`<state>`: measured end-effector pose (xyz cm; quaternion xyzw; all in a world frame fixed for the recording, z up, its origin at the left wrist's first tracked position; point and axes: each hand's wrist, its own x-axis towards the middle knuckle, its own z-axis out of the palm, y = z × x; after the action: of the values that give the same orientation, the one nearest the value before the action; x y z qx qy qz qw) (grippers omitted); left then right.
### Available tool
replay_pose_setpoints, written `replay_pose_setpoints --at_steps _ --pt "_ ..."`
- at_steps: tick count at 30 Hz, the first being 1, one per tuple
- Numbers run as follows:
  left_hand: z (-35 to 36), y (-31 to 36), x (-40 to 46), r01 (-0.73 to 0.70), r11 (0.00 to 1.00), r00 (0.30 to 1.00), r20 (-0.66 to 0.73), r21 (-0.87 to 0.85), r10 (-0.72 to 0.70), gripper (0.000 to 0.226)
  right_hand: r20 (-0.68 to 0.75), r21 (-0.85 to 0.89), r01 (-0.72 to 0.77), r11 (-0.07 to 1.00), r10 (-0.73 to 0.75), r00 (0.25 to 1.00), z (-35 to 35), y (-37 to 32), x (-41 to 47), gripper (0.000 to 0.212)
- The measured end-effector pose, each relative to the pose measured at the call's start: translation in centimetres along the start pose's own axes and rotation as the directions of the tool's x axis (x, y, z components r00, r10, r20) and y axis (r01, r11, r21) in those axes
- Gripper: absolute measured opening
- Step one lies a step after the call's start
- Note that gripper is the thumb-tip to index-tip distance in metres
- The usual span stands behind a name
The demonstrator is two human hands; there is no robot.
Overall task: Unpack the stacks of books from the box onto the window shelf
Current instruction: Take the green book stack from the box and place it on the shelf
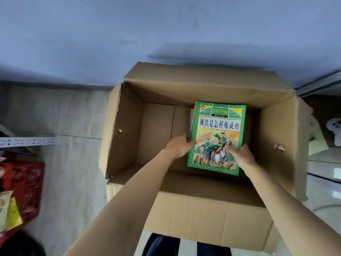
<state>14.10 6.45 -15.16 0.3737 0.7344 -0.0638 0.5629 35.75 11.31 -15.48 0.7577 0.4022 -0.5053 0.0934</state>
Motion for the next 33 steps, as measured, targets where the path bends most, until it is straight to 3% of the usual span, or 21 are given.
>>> replay_pose_setpoints --at_steps 3,6,16,26,31,33 --pt "0.6 2.0 1.3 0.076 0.919 0.996 0.082 -0.388 -0.047 0.082 0.08 0.201 0.019 0.979 -0.035 0.996 0.0 0.8 0.6 0.031" --pt "1.5 3.7 2.0 0.149 0.789 0.988 0.068 -0.597 -0.135 0.082 0.129 0.289 0.013 0.957 -0.052 0.99 -0.3 1.1 0.7 0.03" --pt "3.4 5.7 0.4 0.129 0.784 0.965 -0.106 -0.607 -0.24 0.074 0.159 0.401 -0.031 0.915 -0.036 0.987 -0.3 0.9 0.0 0.05" --pt "3.5 6.2 -0.7 0.162 0.729 0.953 -0.088 -0.666 -0.291 0.081 0.167 0.459 -0.071 0.886 -0.007 0.986 -0.2 0.9 -0.9 0.047" --pt "3.1 4.9 -0.4 0.163 0.707 0.958 -0.06 -0.689 -0.28 0.101 0.148 0.451 -0.033 0.892 -0.038 0.988 -0.3 0.6 -1.6 0.034" --pt "2.6 4.5 -1.0 0.155 0.712 0.958 -0.072 -0.685 -0.278 0.109 0.121 0.438 -0.001 0.899 -0.058 0.991 -0.7 0.4 -1.9 0.039"
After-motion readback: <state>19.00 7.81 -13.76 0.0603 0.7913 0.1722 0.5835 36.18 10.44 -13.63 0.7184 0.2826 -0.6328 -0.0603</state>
